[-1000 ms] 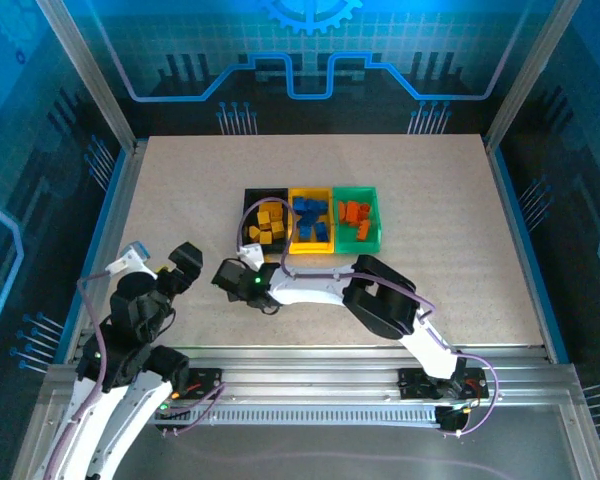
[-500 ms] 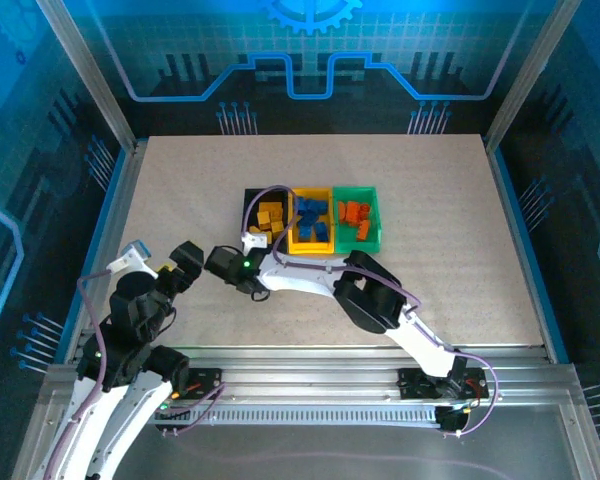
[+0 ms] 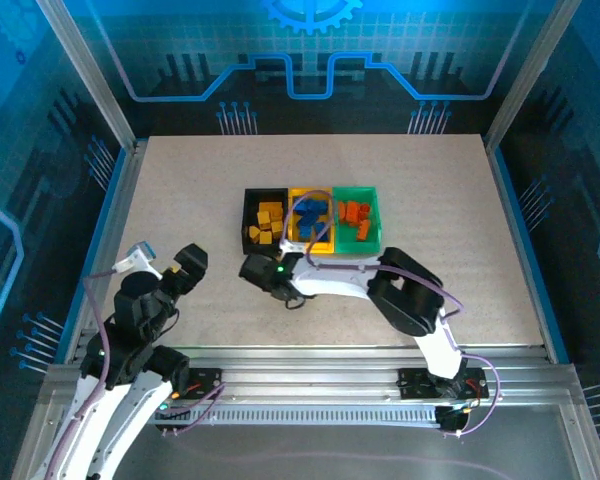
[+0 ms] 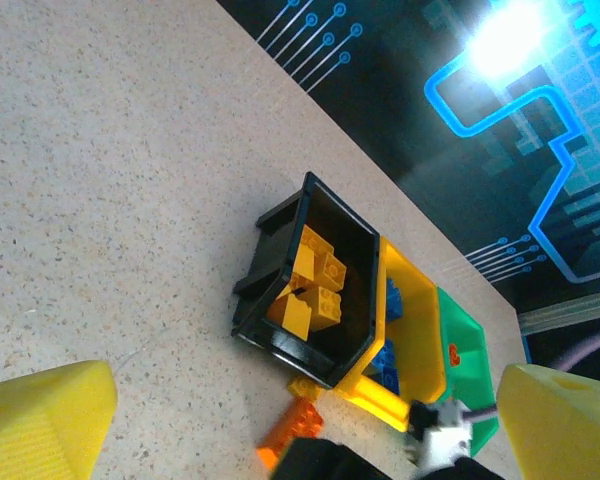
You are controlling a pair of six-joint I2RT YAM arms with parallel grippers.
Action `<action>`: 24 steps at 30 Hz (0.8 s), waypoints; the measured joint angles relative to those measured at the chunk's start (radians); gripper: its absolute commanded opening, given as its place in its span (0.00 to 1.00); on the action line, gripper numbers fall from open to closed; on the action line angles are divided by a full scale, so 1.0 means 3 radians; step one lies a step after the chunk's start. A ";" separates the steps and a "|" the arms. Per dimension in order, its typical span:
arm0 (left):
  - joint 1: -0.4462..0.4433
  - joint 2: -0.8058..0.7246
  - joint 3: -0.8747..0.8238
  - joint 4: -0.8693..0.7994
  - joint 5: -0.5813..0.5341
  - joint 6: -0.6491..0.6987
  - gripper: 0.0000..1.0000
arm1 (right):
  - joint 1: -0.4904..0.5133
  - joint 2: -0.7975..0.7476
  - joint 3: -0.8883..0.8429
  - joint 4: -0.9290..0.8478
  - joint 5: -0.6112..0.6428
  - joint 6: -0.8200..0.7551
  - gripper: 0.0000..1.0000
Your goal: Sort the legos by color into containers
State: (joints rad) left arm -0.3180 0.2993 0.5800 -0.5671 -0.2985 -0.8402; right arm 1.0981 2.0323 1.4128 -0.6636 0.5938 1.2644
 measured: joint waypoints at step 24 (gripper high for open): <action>0.0000 0.0053 -0.0295 0.0098 0.0131 -0.0065 0.99 | -0.0362 -0.0175 -0.0388 0.0506 -0.0524 -0.0696 0.49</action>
State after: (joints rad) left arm -0.3180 0.3153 0.4915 -0.5377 -0.2592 -0.8597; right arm 0.9894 1.9797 1.2964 -0.5117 0.4366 1.0557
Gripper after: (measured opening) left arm 0.989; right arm 0.562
